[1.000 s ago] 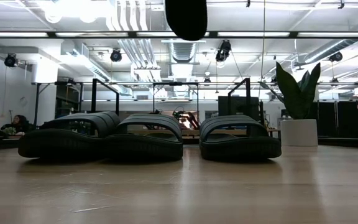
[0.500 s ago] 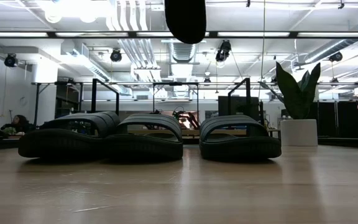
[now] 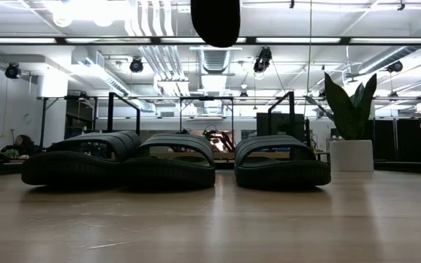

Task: Pick and place slides into the shelf
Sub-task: Put the black slide on the shelf

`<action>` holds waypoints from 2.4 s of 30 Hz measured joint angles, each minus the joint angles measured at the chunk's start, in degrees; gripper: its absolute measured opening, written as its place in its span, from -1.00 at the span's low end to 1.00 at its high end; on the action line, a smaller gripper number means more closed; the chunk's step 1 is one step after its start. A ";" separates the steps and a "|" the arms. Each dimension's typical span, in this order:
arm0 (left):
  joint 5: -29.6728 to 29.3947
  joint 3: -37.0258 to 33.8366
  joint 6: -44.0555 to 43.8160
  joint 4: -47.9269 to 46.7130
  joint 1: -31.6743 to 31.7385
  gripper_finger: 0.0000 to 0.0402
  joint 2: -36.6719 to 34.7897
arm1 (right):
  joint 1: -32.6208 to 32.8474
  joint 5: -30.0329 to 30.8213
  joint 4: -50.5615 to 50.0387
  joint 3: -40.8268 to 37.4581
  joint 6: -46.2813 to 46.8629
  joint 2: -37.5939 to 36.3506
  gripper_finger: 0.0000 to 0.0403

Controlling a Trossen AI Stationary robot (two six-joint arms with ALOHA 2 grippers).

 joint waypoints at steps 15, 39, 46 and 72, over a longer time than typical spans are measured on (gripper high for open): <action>4.69 0.02 -0.83 5.25 -0.07 -0.13 2.09 | 0.00 -2.16 -0.22 0.05 -0.85 0.90 -0.76; 6.13 0.20 1.08 7.51 -0.12 -0.78 2.15 | -0.15 -3.17 2.56 0.05 12.08 0.82 -0.48; 5.45 0.11 8.03 4.33 -0.05 -0.79 -2.32 | -0.11 -3.30 2.34 0.02 21.75 -3.25 -0.01; 13.38 12.76 17.60 -23.74 -0.20 -0.79 5.26 | -3.03 -1.70 -9.71 0.00 44.61 -9.46 0.09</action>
